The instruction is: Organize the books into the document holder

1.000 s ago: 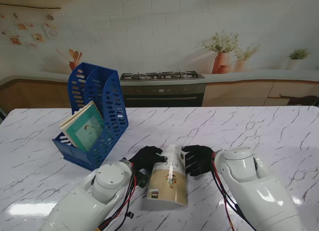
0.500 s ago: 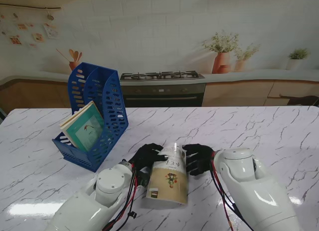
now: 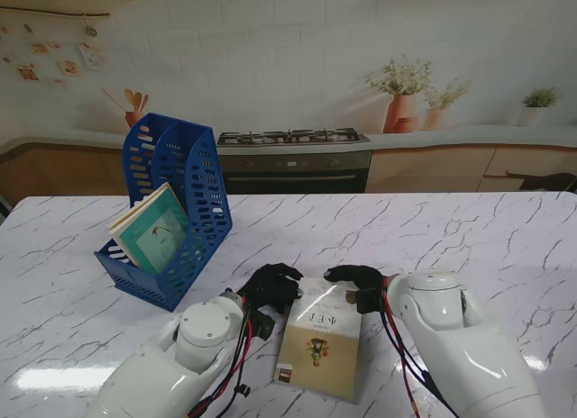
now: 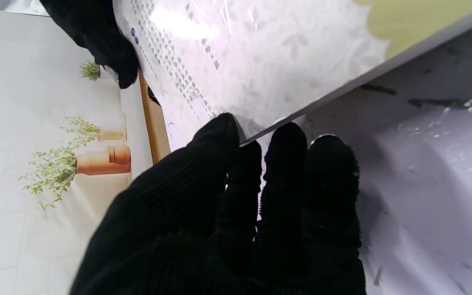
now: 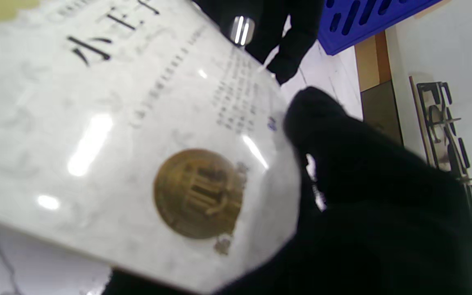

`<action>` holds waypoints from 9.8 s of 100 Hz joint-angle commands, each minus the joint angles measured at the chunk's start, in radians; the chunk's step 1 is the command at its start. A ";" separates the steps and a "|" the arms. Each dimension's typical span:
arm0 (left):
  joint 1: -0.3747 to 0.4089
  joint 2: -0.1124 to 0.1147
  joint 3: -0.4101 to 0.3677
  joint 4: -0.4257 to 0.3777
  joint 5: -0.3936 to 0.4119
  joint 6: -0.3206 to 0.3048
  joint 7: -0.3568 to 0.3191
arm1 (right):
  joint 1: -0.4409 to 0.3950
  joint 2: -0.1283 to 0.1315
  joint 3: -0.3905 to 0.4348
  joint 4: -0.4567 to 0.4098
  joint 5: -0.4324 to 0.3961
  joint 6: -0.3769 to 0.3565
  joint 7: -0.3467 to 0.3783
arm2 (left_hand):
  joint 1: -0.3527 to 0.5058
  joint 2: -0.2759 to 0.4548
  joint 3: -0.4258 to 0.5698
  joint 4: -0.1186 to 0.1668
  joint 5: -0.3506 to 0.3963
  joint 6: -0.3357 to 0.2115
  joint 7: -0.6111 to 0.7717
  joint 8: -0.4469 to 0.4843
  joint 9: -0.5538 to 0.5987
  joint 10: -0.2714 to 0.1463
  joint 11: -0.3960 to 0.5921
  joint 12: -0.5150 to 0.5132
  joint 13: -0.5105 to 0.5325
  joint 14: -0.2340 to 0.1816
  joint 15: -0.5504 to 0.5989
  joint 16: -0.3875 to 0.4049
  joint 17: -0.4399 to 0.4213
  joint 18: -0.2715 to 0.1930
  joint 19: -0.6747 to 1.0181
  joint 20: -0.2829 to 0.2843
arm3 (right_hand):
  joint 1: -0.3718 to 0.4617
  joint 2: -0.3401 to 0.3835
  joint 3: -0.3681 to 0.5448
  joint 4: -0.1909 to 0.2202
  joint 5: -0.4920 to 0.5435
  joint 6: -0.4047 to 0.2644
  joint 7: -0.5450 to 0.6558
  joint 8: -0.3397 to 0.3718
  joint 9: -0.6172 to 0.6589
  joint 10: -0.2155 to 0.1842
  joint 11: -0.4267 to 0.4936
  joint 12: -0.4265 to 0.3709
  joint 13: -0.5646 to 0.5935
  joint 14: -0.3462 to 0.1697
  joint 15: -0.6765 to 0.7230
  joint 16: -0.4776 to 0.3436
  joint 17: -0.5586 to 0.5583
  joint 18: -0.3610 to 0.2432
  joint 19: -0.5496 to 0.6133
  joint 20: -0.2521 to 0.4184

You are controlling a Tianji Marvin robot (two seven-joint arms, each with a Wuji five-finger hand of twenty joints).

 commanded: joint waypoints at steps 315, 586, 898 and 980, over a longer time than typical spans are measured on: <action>-0.318 0.062 0.226 0.191 -0.019 -0.325 -0.507 | 0.143 0.135 -0.160 0.104 -0.325 -0.525 0.387 | -0.154 -0.202 0.372 0.129 0.258 -0.206 0.738 0.913 0.334 -0.163 -0.010 -0.122 0.423 -0.126 0.174 -0.110 0.320 -0.310 0.363 -0.029 | 0.242 0.035 0.418 -0.085 0.219 -0.112 0.157 0.336 0.068 -0.049 0.091 0.233 0.192 -0.134 0.379 0.243 0.302 -0.218 0.157 0.231; 0.391 0.090 -0.629 -0.848 0.649 0.128 0.071 | -0.152 0.094 0.138 -0.152 -0.352 -0.554 0.065 | -0.155 -0.238 0.417 0.185 0.283 -0.190 0.745 0.935 0.390 -0.219 -0.069 0.038 0.441 -0.136 0.247 -0.092 0.327 -0.294 0.410 0.009 | -0.186 0.184 -0.301 0.116 -0.107 0.044 -0.552 -0.138 -0.315 -0.003 -0.564 -0.360 -0.367 0.040 -0.715 -0.169 -0.533 -0.037 -0.631 -0.067; 0.262 0.057 -0.544 -0.327 0.741 -0.223 0.370 | -0.154 0.095 0.148 -0.140 -0.345 -0.537 0.076 | -0.298 -0.087 0.067 0.063 0.011 -0.331 0.546 0.349 0.016 -0.162 0.053 -0.335 0.000 -0.033 -0.060 -0.172 -0.201 0.047 0.094 0.184 | -0.181 0.211 -0.354 0.122 -0.089 0.045 -0.545 -0.140 -0.318 -0.009 -0.578 -0.371 -0.383 0.045 -0.728 -0.172 -0.555 -0.046 -0.676 -0.075; 0.335 0.066 -0.578 -0.452 0.727 -0.201 0.306 | -0.154 0.100 0.148 -0.137 -0.382 -0.572 0.077 | -0.476 0.072 -0.009 0.097 0.083 -0.271 0.023 -0.001 -0.063 -0.160 -0.045 -0.479 -0.201 -0.052 -0.384 -0.358 -0.613 0.098 -0.365 0.112 | -0.184 0.208 -0.351 0.120 -0.079 0.043 -0.542 -0.141 -0.295 -0.027 -0.552 -0.353 -0.370 0.018 -0.725 -0.172 -0.550 -0.047 -0.679 -0.073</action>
